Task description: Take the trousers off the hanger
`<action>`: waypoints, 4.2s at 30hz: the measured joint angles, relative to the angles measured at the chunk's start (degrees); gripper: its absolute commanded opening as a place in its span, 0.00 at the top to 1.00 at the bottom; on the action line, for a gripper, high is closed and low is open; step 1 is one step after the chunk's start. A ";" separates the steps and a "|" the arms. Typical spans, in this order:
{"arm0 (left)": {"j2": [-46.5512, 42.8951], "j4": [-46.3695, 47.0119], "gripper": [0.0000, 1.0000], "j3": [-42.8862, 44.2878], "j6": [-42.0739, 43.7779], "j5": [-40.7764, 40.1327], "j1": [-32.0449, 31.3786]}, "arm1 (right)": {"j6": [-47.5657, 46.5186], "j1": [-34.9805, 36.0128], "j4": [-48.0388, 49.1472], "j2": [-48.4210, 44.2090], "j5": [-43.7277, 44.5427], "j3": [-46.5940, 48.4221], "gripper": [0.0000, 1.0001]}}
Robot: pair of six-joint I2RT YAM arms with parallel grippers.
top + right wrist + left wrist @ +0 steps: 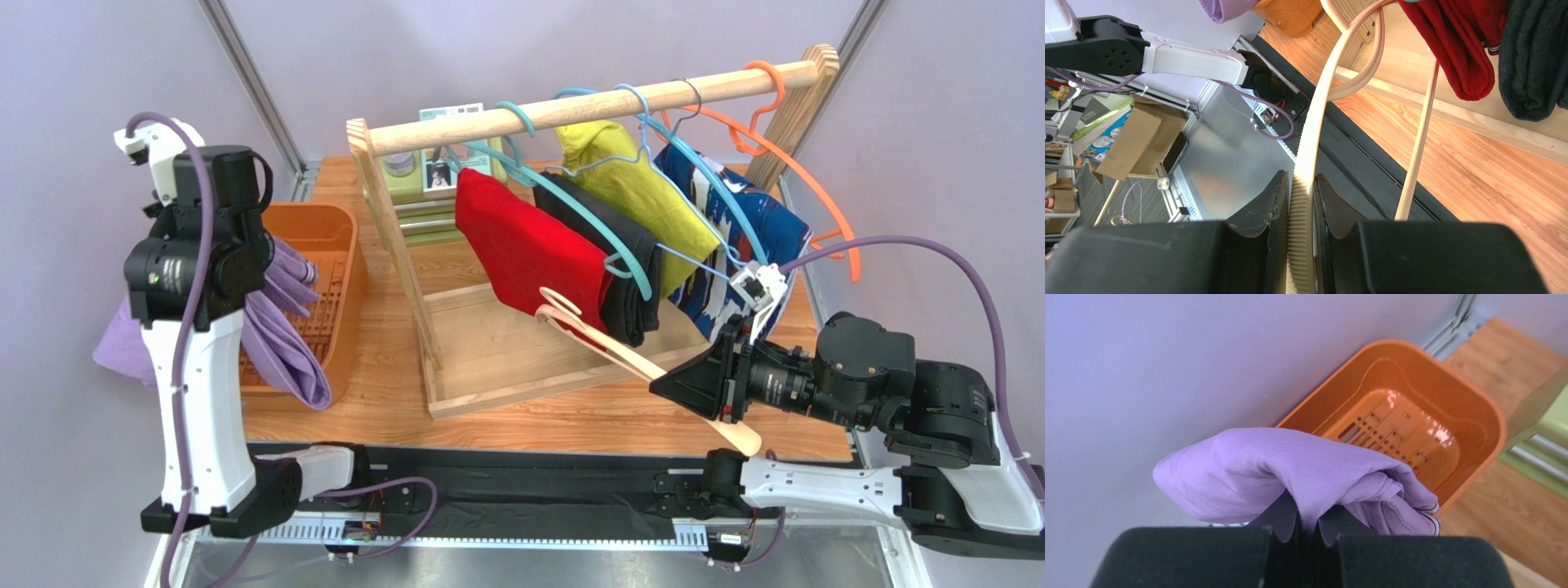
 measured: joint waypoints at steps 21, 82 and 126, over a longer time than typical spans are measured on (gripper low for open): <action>28.57 12.70 1.00 -14.34 2.56 19.17 13.84 | -10.19 0.02 -3.98 8.66 -0.11 9.62 1.00; -18.60 1.53 0.08 -15.34 -14.95 66.34 11.45 | 31.26 0.33 1.86 31.91 5.49 24.15 1.00; -20.15 1.31 0.10 -13.79 -14.99 80.72 11.45 | 28.20 5.53 38.01 40.70 28.11 25.55 1.00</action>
